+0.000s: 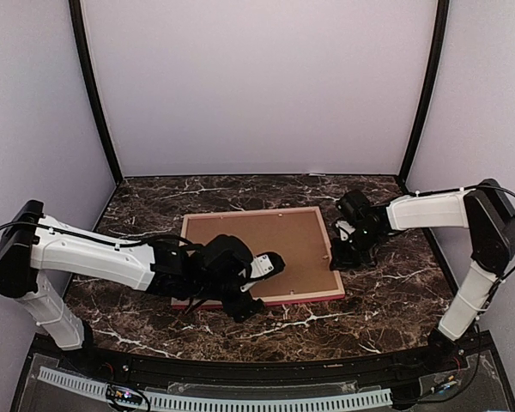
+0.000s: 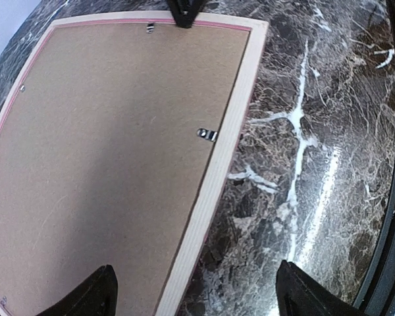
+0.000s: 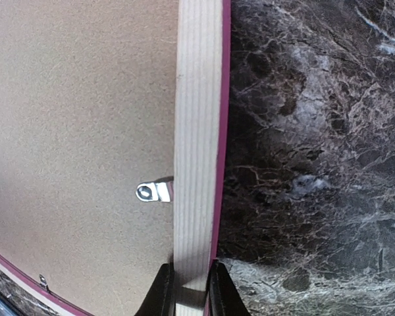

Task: Put the photo into the frame
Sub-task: Pick up the photo frame from the center of the board, then pass from the right arm to the left

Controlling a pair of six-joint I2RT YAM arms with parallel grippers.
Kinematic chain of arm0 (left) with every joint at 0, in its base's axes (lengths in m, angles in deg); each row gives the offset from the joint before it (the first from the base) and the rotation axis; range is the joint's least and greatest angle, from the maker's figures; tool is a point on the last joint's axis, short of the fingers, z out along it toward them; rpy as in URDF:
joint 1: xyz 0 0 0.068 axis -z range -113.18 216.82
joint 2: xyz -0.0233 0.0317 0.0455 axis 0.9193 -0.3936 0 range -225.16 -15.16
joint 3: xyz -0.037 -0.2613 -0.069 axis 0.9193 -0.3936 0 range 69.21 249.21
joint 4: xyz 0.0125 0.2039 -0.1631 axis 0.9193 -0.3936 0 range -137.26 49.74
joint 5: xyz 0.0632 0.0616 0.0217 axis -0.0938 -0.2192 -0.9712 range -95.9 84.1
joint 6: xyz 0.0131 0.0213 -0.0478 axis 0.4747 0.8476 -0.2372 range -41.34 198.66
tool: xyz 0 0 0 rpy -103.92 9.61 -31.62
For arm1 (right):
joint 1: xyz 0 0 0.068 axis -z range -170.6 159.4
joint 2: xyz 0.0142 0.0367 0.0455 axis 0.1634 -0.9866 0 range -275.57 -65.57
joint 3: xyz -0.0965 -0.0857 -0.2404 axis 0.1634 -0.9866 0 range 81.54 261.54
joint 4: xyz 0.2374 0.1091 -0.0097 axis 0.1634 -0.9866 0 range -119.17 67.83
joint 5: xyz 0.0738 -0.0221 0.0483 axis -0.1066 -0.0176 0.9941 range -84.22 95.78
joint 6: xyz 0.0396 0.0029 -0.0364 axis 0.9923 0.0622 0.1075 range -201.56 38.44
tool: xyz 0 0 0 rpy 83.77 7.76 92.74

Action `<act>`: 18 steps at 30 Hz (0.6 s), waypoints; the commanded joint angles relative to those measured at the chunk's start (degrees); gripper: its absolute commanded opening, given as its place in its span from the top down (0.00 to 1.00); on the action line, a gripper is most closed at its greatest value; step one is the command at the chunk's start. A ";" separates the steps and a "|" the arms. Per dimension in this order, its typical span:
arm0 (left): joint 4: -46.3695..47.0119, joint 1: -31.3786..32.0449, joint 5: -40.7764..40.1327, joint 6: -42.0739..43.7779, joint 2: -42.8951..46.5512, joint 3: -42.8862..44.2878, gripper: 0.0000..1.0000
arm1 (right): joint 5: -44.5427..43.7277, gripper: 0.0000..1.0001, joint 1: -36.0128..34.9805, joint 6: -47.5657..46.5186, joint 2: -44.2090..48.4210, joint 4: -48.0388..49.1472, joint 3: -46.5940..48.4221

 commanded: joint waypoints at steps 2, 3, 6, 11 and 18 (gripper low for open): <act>-1.64 4.17 -8.98 4.99 -4.11 4.09 0.14 | 4.12 1.00 0.08 -1.40 4.29 0.29 0.20; -2.12 4.99 -9.39 5.52 -5.03 4.81 0.14 | 4.03 1.00 0.02 -1.42 4.43 0.29 -0.13; -2.66 6.49 -11.97 6.99 -6.79 5.76 0.14 | 4.61 1.00 0.04 -1.27 4.91 0.16 -0.57; -4.90 9.20 -16.40 10.19 -11.17 8.44 0.13 | 6.77 1.00 0.03 -1.80 5.23 -2.30 1.51; -5.37 11.50 -22.79 12.34 -15.98 9.77 0.13 | 9.46 1.00 0.04 -3.08 5.50 -7.34 5.13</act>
